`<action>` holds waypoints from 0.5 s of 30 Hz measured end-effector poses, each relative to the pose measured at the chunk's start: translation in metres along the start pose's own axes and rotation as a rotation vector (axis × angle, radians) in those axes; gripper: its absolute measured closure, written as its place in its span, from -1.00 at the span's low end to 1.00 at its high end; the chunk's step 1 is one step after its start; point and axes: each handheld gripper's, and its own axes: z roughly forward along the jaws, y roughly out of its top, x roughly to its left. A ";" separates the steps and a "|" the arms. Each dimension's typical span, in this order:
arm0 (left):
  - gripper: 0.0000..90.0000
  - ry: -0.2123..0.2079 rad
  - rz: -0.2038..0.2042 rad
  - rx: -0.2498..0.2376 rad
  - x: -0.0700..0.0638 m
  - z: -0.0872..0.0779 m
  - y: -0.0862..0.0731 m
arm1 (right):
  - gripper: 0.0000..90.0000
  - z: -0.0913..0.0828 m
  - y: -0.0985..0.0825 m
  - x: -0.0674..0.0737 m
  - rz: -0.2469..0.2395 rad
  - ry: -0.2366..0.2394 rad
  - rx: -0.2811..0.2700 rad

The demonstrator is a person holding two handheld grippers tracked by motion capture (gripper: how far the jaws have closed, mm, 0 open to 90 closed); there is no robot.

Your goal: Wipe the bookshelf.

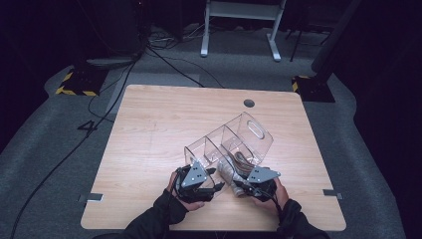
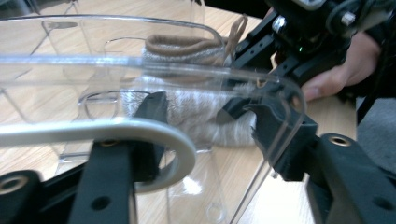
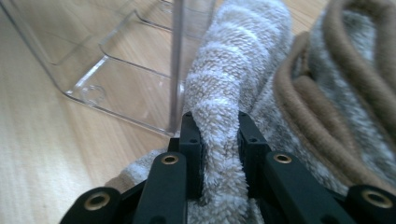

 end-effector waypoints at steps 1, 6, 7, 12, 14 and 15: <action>-0.10 -0.006 -0.005 -0.002 0.000 -0.001 0.000 | 0.70 -0.001 -0.001 -0.001 0.008 -0.006 0.002; -0.23 0.009 0.008 -0.001 -0.003 -0.008 -0.001 | 0.69 -0.004 -0.003 -0.008 0.031 -0.054 0.015; -0.24 0.008 0.011 -0.002 -0.004 -0.010 -0.001 | 0.69 -0.005 -0.004 -0.009 0.033 -0.057 0.014; -0.27 0.014 -0.005 -0.015 -0.006 -0.021 -0.002 | 0.68 -0.007 -0.006 -0.013 0.046 -0.082 0.018; -0.32 0.006 -0.014 -0.008 -0.006 -0.025 -0.003 | 0.68 -0.008 -0.006 -0.014 0.055 -0.092 0.016; -0.32 0.011 -0.011 -0.004 -0.006 -0.026 -0.004 | 0.68 -0.009 -0.006 -0.016 0.059 -0.100 0.017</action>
